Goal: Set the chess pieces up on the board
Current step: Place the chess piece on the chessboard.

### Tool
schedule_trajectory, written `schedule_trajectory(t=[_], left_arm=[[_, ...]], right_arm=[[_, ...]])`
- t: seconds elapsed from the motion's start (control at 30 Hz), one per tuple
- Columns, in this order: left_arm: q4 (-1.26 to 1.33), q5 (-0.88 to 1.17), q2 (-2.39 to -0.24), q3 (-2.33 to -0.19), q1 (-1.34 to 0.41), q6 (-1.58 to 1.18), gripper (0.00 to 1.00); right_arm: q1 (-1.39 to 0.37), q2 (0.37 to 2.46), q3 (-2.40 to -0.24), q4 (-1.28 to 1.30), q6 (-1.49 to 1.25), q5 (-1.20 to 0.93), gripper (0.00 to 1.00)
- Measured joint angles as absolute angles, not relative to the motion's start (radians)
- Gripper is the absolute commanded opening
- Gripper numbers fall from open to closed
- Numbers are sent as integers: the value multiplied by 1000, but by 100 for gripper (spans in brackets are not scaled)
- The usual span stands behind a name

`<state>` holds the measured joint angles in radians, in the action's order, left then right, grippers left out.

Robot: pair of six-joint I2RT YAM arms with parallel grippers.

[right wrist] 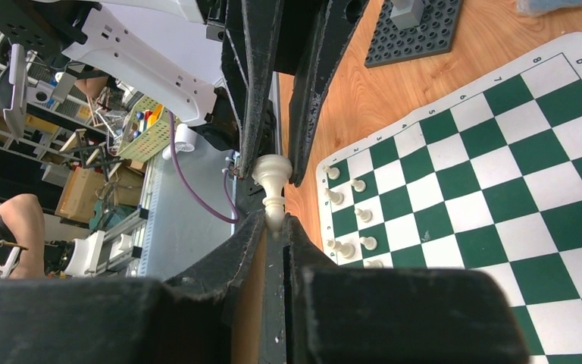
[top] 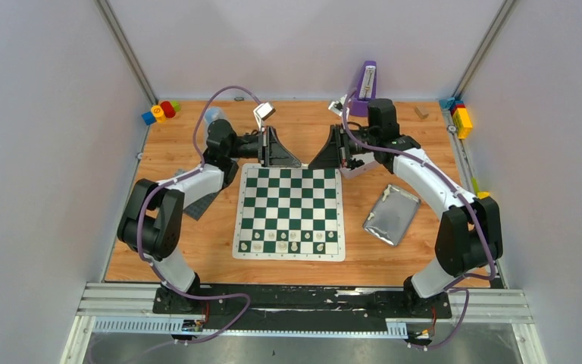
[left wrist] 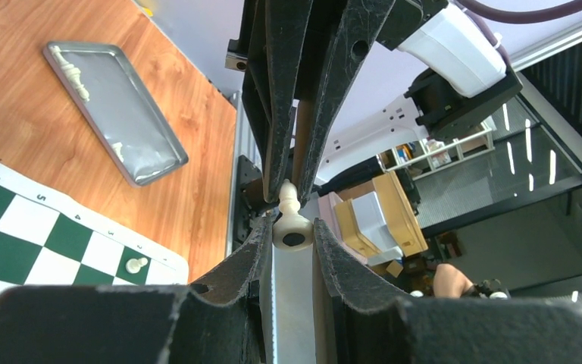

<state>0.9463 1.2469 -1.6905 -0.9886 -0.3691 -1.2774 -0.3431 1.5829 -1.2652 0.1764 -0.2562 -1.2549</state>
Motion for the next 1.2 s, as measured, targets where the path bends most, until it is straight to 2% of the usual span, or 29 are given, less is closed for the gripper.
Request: schedule_trajectory(t=[0.37, 0.7, 1.2], left_arm=[[720, 1248, -1644, -989, -382, -1092, 24], [524, 1252, -1631, -1026, -389, -945, 40], [317, 1248, -1620, -1045, -384, -800, 47]], right_arm=[[-343, 1583, -1265, 193, -229, -1235, 2], [-343, 1563, -1265, 247, -169, -1219, 0], [-339, 1475, -1260, 347, -18, -1174, 0]])
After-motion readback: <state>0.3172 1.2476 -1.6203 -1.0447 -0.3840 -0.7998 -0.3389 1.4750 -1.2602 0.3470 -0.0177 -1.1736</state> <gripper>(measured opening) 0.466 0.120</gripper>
